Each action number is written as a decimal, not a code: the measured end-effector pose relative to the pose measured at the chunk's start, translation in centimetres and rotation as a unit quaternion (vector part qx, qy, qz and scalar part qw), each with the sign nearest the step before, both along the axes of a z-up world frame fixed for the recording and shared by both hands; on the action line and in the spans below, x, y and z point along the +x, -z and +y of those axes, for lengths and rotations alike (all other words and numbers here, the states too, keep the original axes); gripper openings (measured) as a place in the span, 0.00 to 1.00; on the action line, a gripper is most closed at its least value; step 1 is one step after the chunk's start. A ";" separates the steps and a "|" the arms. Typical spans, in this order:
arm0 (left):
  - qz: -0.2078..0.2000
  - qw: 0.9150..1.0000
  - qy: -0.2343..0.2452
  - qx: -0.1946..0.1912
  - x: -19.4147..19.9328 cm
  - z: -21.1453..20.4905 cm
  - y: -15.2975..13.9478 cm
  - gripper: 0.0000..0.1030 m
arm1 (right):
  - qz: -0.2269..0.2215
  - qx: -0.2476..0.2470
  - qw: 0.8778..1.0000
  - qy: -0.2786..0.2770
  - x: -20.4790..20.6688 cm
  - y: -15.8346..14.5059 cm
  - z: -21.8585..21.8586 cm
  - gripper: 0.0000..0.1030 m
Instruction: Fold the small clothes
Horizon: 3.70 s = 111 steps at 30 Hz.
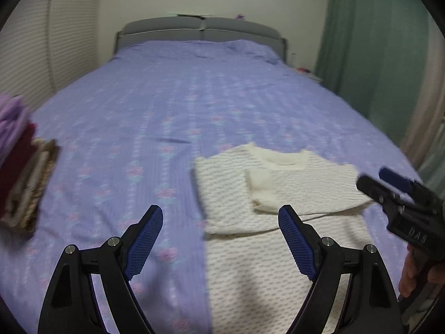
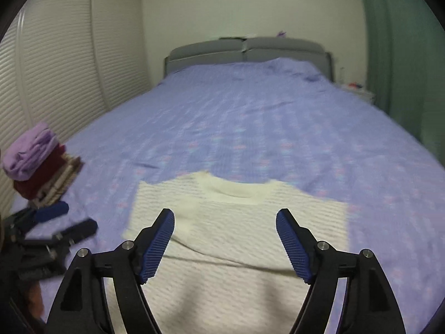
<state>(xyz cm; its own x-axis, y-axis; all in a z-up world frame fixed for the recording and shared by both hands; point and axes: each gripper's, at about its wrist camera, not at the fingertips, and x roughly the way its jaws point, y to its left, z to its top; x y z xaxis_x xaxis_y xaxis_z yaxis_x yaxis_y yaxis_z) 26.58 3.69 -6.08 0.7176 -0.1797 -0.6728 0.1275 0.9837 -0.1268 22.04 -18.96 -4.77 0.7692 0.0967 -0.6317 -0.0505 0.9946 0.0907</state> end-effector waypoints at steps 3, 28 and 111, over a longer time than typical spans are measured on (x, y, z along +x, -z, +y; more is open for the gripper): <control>0.006 0.999 0.032 -0.021 1.2 -1.3 0.4 0.78 | 0.010 -0.031 0.999 0.037 -1.7 0.8 -2.5 0.74; 0.163 0.963 -0.035 -0.209 9.2 -4.1 8.3 0.43 | 0.101 0.030 0.987 0.118 -0.8 9.0 -11.2 0.70; 0.097 0.992 0.033 -0.079 -17.5 2.4 8.0 0.44 | 0.145 0.107 0.978 0.107 -21.7 7.7 -7.8 0.60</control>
